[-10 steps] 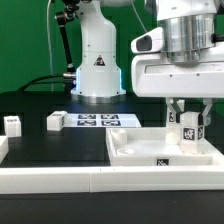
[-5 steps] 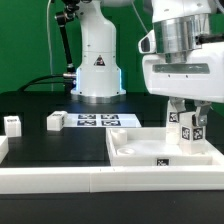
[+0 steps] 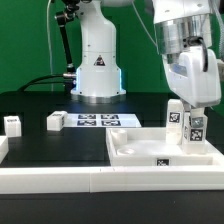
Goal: Assemble square table
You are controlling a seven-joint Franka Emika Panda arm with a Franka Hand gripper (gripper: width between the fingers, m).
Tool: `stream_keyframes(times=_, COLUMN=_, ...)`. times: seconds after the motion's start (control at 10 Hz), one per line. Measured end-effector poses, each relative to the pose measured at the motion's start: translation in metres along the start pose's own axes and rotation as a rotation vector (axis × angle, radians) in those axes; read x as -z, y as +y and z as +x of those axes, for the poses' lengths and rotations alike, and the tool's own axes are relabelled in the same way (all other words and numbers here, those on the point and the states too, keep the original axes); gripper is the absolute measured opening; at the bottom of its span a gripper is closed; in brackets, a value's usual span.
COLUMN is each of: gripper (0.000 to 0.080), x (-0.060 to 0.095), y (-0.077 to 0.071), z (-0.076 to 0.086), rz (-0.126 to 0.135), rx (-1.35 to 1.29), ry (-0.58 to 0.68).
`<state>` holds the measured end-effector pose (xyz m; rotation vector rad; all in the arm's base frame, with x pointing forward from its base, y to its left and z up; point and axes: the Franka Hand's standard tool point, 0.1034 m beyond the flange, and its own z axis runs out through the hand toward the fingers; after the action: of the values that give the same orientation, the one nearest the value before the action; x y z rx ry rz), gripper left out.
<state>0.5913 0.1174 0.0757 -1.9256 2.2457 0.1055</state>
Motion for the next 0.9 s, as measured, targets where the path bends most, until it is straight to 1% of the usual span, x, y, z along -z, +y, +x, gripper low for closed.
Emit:
stream_keyframes(times=0.1, gripper=0.0290, x=0.0000, y=0.0002, z=-0.0017, rz=0.000, rx=-0.114, ry=-0.001)
stream_keyframes(times=0.3, gripper=0.0290, x=0.0003, y=-0.0004, z=-0.0020, rz=0.003, rx=-0.198, ry=-0.002)
stream_keyframes(times=0.5, gripper=0.0290, x=0.0009, y=-0.0016, z=0.0000, rz=0.005, rx=-0.374, ry=-0.015)
stream_keyframes(times=0.9, gripper=0.0290, x=0.0008, y=-0.0030, z=0.0014, rz=0.005, rx=-0.430, ry=-0.035)
